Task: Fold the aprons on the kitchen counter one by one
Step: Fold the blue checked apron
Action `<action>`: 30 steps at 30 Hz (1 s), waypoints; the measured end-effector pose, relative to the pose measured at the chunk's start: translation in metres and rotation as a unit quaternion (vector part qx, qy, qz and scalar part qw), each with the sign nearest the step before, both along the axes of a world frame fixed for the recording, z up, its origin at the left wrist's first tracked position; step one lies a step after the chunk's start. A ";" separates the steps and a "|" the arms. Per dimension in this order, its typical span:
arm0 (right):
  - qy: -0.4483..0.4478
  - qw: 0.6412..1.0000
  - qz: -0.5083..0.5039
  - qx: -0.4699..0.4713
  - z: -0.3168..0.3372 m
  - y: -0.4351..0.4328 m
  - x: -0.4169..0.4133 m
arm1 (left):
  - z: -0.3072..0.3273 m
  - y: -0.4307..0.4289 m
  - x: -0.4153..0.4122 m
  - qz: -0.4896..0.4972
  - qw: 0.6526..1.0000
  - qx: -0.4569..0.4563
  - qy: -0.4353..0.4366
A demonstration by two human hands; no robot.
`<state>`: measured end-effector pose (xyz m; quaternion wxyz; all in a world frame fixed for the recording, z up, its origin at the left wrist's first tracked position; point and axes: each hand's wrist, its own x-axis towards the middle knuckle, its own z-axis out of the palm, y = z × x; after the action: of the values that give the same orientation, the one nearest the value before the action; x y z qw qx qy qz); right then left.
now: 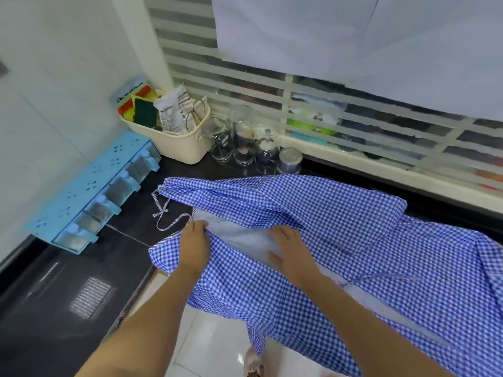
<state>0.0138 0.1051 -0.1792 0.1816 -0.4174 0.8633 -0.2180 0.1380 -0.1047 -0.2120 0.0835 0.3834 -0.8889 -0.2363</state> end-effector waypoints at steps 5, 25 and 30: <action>0.099 0.987 -0.097 0.087 -0.018 -0.028 -0.018 | -0.027 0.008 0.020 -0.086 0.992 -0.069 -0.064; 0.097 0.992 0.053 -0.053 -0.023 0.031 -0.003 | -0.021 0.018 0.016 0.032 0.998 0.024 0.040; 0.157 0.970 -0.183 0.021 -0.008 0.031 -0.036 | -0.017 0.018 0.015 0.039 0.999 0.010 0.011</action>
<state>-0.0223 0.1359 -0.1872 0.0096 -0.2772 0.9471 -0.1613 0.1525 -0.0863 -0.2289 0.0983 0.4164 -0.8697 -0.2461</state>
